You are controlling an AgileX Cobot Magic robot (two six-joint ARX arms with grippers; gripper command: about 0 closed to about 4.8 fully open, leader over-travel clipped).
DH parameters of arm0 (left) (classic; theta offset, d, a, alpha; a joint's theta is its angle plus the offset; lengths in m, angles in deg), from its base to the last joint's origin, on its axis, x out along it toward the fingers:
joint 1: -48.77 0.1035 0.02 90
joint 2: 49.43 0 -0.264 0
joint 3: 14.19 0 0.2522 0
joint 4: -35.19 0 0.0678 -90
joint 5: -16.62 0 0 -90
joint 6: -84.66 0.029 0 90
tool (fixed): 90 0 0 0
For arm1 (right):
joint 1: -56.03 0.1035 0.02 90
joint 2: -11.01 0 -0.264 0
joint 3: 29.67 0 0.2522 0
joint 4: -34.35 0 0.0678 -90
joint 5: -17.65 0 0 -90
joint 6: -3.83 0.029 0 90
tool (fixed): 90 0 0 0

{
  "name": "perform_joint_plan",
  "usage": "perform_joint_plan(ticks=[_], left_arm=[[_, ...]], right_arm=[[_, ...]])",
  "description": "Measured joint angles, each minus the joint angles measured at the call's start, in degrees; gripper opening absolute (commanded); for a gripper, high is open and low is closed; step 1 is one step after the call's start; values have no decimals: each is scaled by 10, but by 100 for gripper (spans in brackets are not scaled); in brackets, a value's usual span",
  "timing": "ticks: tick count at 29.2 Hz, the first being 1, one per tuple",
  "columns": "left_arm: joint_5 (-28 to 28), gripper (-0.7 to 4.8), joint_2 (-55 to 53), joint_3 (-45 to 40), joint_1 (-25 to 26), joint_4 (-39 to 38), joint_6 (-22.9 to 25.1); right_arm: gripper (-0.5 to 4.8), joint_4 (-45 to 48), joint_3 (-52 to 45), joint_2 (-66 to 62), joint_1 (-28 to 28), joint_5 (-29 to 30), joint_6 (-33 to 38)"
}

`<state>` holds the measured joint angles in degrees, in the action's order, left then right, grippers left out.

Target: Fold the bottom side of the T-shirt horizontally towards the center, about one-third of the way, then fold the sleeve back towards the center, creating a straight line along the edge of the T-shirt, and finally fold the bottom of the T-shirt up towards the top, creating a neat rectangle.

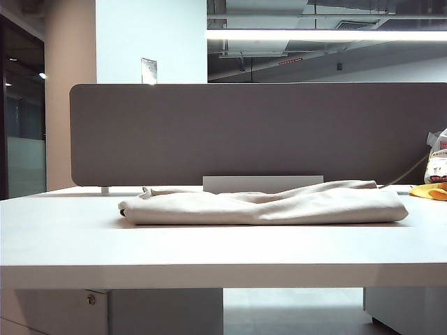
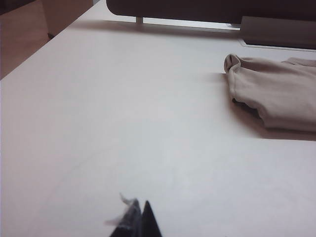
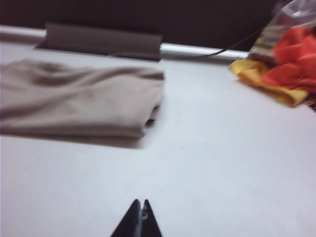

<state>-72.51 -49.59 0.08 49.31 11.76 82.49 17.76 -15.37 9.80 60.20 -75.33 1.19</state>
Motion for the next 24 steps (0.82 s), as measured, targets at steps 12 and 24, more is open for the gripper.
perform_joint_plan(ticks=[12, 24], left_arm=[[0, -5, 0, 0, 0, 0, 0], [0, -5, 0, 0, 0, 0, 0]], right_arm=[[-5, -42, 0, 11, -43, 0, -3], [-5, -41, 0, 11, -43, 0, -3]])
